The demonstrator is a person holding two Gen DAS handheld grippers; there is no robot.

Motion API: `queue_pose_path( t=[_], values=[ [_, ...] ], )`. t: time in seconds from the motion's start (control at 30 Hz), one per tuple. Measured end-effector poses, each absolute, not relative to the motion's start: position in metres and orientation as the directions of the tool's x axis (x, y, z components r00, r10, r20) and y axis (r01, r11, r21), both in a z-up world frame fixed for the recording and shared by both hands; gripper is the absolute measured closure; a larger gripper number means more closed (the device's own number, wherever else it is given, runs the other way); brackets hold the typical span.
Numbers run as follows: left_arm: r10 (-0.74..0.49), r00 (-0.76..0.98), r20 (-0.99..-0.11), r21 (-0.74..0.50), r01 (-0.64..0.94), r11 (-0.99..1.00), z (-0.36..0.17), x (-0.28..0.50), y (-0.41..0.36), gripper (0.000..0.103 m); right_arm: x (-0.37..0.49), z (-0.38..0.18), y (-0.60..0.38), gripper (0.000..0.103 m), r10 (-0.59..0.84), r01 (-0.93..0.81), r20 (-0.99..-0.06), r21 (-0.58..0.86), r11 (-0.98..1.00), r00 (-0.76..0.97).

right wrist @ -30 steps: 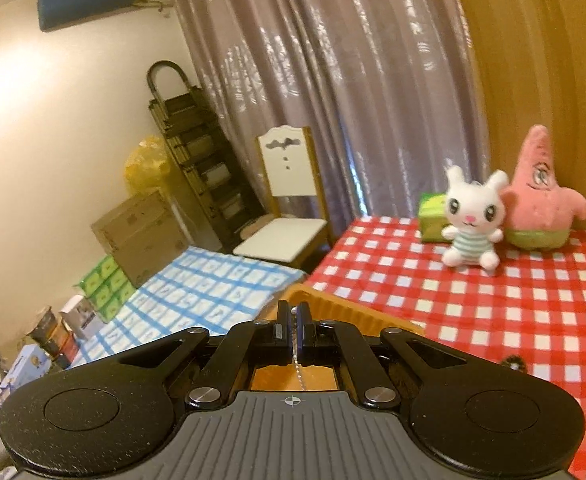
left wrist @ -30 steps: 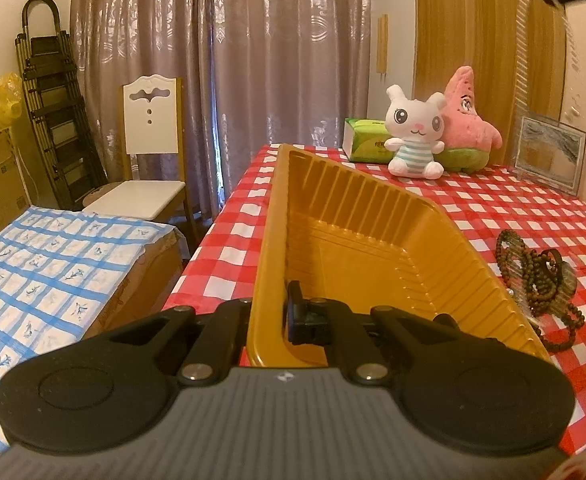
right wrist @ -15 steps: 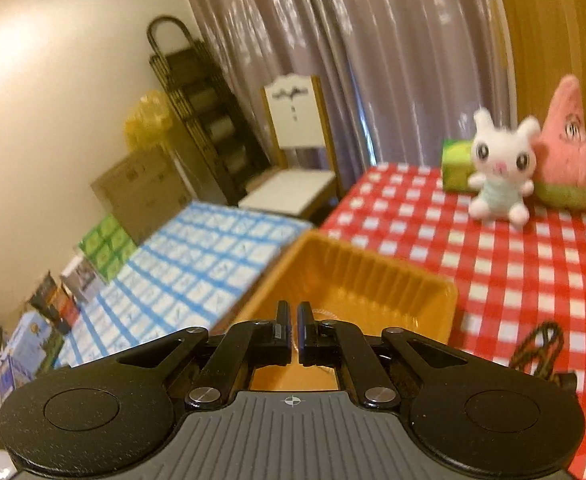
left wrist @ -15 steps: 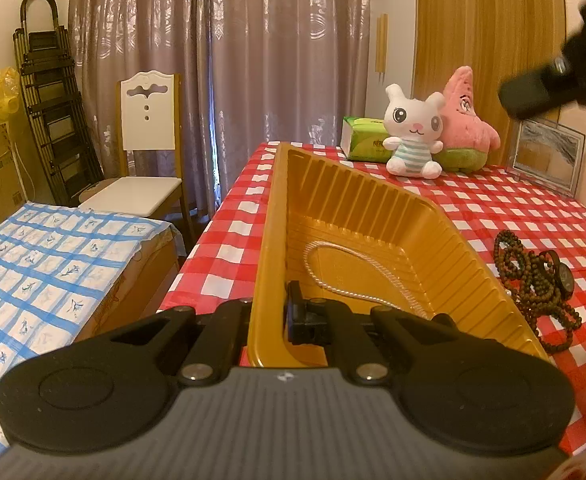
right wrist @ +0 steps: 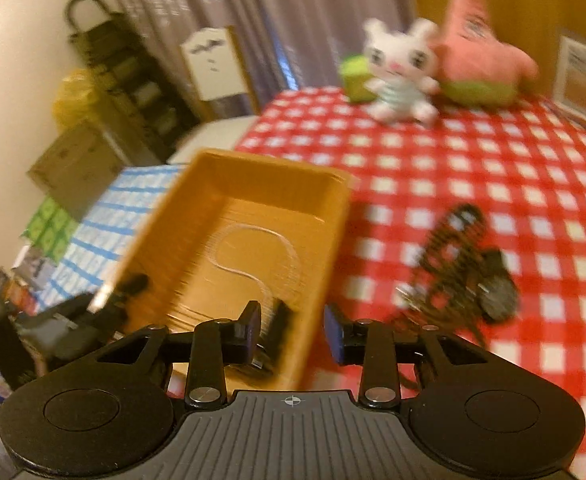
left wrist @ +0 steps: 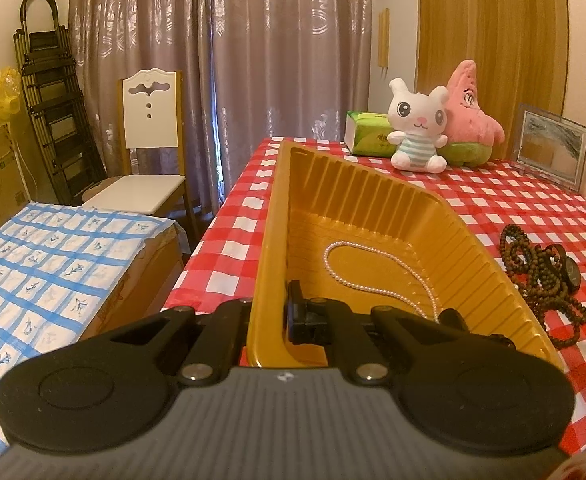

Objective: Organize jewelry
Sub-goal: 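Carry the white bead strand into the orange tray and open the right gripper, then grasp the black wristwatch from the jewelry pile with the right gripper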

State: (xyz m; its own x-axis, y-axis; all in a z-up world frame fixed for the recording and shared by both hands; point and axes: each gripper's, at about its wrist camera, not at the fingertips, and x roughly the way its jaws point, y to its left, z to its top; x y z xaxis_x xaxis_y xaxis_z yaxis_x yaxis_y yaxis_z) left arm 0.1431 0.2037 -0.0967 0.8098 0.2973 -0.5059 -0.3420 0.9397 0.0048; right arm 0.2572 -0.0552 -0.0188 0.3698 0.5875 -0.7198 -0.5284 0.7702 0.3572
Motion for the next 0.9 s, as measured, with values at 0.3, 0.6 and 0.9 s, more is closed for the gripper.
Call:
queue_pose_path(
  t=[0.3,0.6,0.9],
  values=[
    [0.312,0.805,-0.505,0.029,-0.345,0.938,-0.096,0.146,0.202,0.099,0.277,-0.044,-0.121,0.063,0.448,-0.404,-0.773,0.272,0.874,0.449],
    [0.325,0.799,-0.506,0.025,-0.362,0.932,-0.095,0.146,0.200,0.099,0.305,-0.076,-0.143,0.039,0.405,-0.416,-0.758,0.194,0.889,0.511],
    [0.342,0.791,-0.508,0.040,-0.375,0.926,-0.094,0.147,0.196,0.098,0.329,-0.110,-0.125,0.040,0.402,-0.504,-0.755,0.112,0.857,0.517]
  ],
)
